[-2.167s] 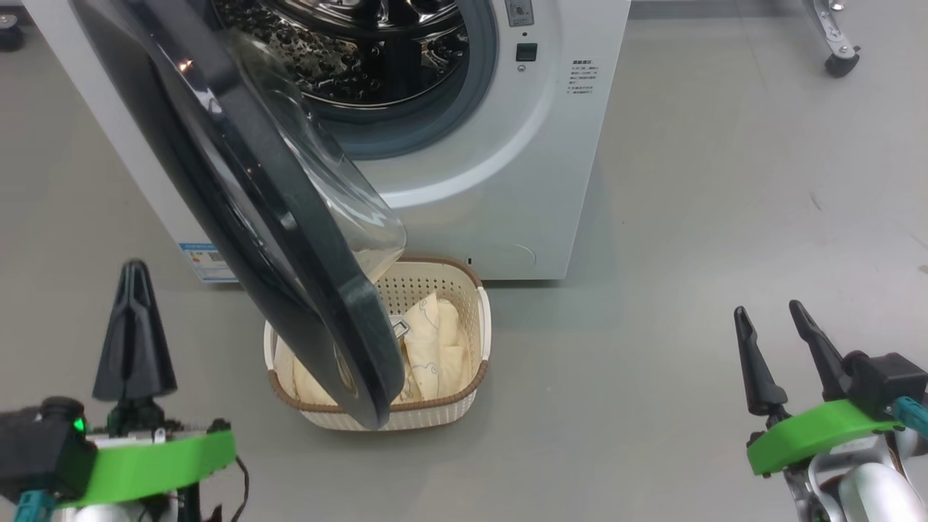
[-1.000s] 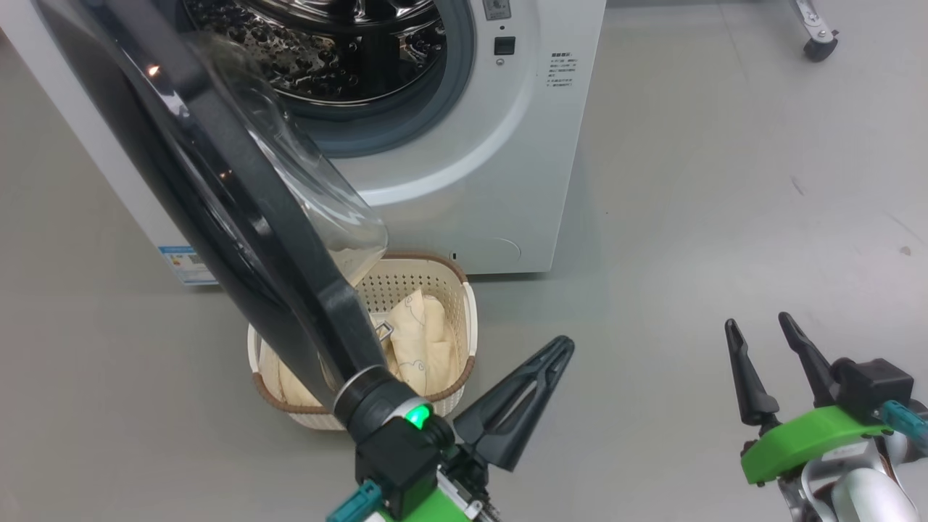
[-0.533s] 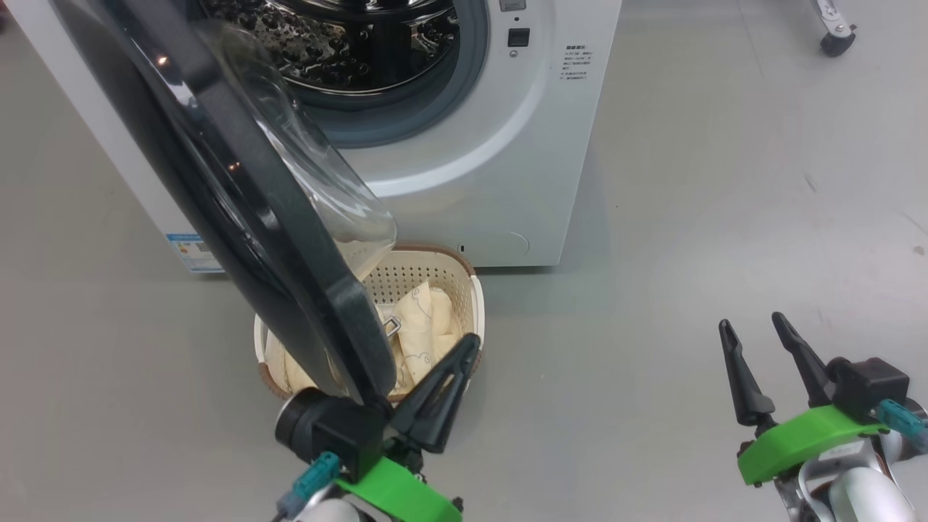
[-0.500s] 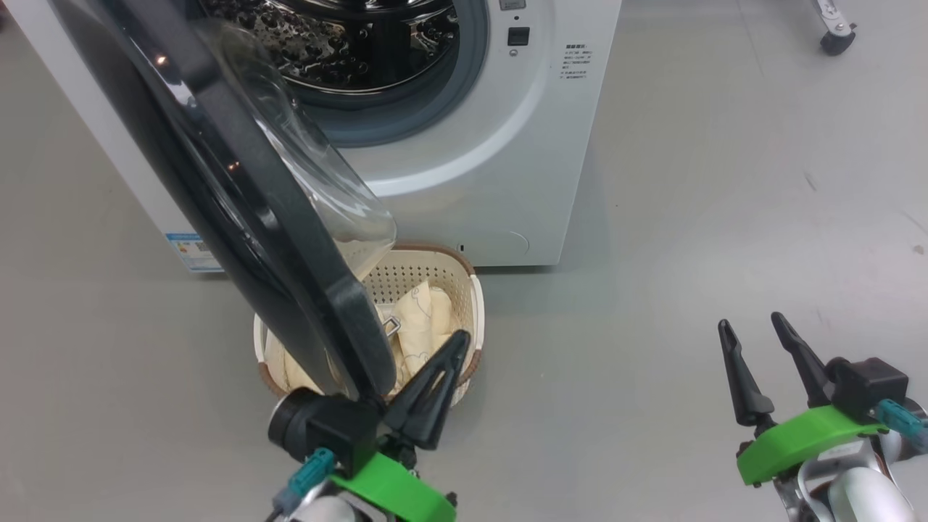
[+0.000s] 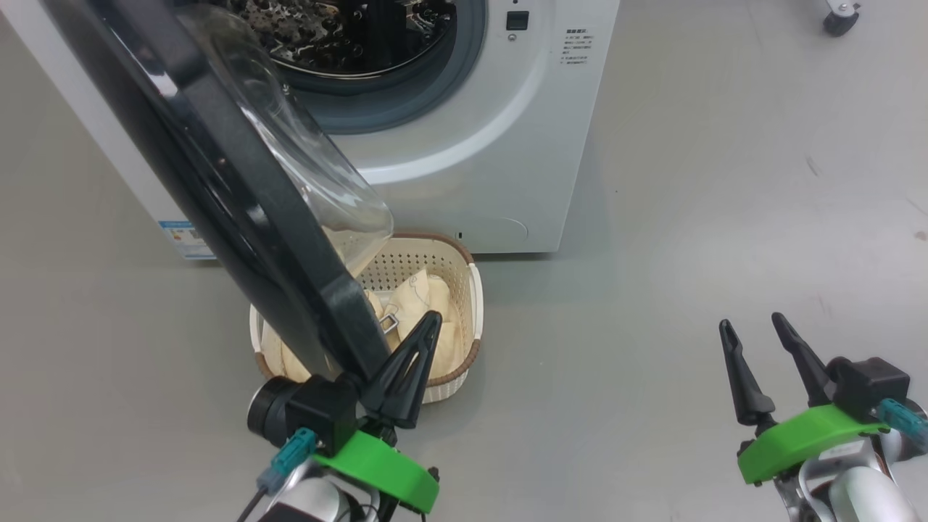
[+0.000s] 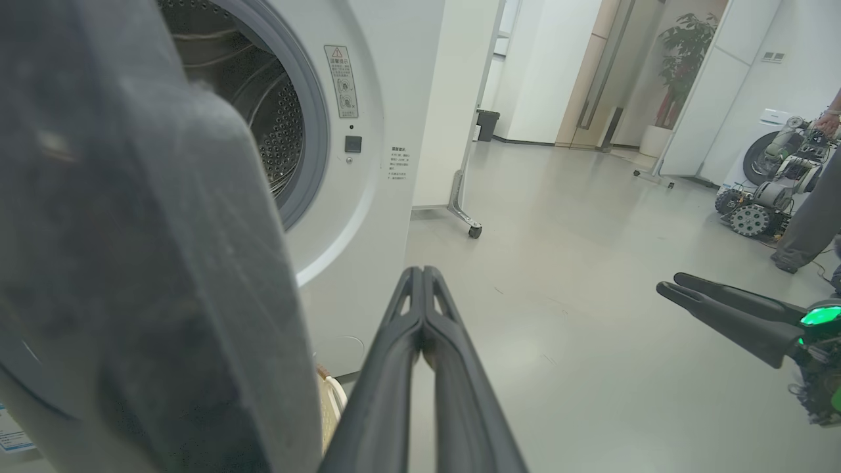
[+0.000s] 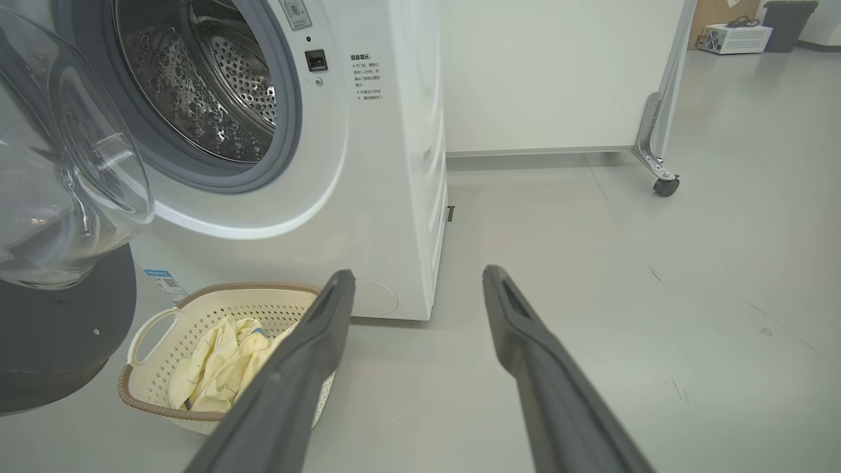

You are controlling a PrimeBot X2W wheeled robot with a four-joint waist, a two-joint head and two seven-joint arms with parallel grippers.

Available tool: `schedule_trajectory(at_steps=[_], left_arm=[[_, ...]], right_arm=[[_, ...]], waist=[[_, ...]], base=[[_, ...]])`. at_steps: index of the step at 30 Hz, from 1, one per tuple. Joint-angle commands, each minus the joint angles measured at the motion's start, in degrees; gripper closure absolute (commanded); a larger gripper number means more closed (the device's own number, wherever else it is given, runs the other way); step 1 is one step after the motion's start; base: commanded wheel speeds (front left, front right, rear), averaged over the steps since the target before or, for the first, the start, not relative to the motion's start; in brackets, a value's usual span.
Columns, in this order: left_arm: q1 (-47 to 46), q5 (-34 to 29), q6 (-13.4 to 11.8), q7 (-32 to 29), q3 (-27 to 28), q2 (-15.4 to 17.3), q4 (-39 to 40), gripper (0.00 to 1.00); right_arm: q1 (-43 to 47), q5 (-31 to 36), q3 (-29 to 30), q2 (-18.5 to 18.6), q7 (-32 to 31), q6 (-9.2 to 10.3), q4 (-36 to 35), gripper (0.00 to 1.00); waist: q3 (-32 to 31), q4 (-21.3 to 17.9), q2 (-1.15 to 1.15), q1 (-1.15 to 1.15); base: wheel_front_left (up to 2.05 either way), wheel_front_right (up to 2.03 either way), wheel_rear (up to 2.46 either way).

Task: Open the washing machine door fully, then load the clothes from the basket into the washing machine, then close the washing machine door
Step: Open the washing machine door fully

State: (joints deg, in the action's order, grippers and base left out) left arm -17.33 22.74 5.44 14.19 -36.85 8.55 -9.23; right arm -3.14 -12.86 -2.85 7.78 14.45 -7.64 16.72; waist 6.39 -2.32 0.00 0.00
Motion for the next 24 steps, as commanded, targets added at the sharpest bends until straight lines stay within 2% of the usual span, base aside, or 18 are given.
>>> schedule_trajectory(at_steps=[1, 16, 24], left_arm=[[-2.14, -0.81, -0.12, 0.79, 2.41, 0.11, 2.30, 1.00], [-1.25, -0.87, 0.50, 0.80, 1.92, -1.22, 1.40, 1.00], [-1.06, -0.16, -0.17, 0.44, 1.34, -1.87, 0.42, 1.00]], right_arm=[[-2.81, -0.28, -0.72, 1.36, 0.55, 0.15, -1.58, 0.00], [-3.56, -0.54, -1.03, 1.28, 0.55, 0.15, -1.13, 0.00], [-3.50, -0.68, -0.97, 1.27, 0.55, 0.15, -1.04, 0.00]], waist=[[0.22, 0.51, 0.00, 0.00], [0.90, 3.50, 0.00, 0.00], [1.13, 5.66, 0.00, 0.00]], base=[[0.00, 0.00, 0.00], [0.00, 0.00, 0.00], [0.00, 0.00, 0.00]])
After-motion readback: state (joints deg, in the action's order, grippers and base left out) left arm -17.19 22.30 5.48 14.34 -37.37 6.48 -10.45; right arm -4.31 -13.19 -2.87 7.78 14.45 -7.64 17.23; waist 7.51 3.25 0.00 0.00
